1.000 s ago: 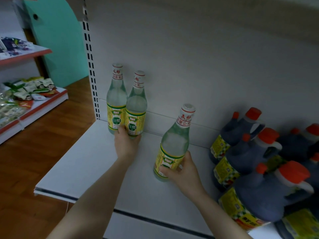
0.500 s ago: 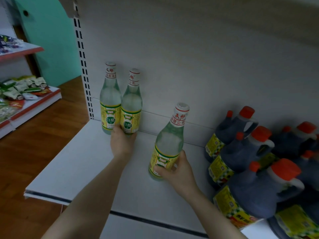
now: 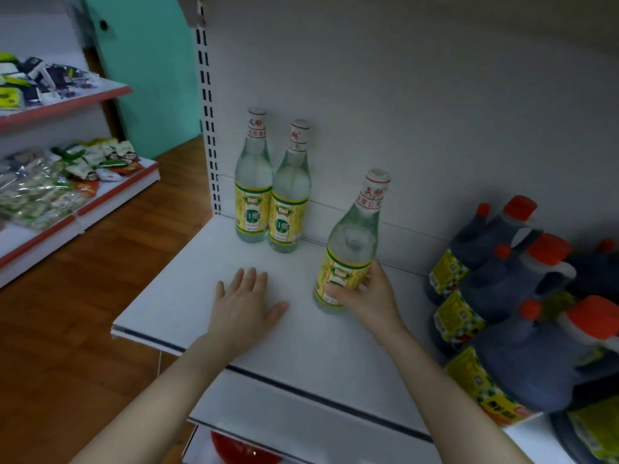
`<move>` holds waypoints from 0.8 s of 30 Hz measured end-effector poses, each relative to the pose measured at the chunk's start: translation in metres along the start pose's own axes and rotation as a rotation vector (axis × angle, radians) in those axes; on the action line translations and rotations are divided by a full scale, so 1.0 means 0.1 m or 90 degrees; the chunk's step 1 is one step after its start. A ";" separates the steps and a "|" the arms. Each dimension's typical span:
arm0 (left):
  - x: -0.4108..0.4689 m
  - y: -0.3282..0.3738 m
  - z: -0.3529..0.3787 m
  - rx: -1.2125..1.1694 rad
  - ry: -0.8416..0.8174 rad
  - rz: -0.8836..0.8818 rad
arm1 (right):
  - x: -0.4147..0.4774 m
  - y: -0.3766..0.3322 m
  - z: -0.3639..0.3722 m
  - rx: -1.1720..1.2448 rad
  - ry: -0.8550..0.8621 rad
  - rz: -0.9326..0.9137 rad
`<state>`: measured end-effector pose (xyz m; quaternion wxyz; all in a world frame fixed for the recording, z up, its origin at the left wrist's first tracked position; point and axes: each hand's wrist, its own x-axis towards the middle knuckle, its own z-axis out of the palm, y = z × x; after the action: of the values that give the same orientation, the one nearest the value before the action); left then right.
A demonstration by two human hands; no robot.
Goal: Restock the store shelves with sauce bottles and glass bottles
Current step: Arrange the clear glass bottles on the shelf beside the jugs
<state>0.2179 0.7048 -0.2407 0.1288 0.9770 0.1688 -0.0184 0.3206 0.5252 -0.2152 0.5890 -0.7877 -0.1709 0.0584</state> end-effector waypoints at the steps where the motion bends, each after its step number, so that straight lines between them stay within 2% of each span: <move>1: -0.06 -0.02 0.03 0.015 -0.008 0.008 | 0.07 0.01 0.02 0.007 0.000 0.006; 14: -0.10 -0.09 0.15 0.027 0.023 0.016 | 0.69 -0.01 0.40 -0.021 0.100 0.008; 20: -0.12 -0.09 0.14 0.021 0.027 0.019 | 0.71 0.11 0.46 -0.060 0.104 -0.046; 24: -0.11 -0.08 0.15 0.022 0.035 0.014 | 0.67 0.17 0.50 -0.046 0.104 -0.004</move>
<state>0.2048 0.7049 -0.2560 0.1072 0.9810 0.1615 0.0065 0.3719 0.5885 -0.2392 0.5725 -0.8099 -0.1267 -0.0138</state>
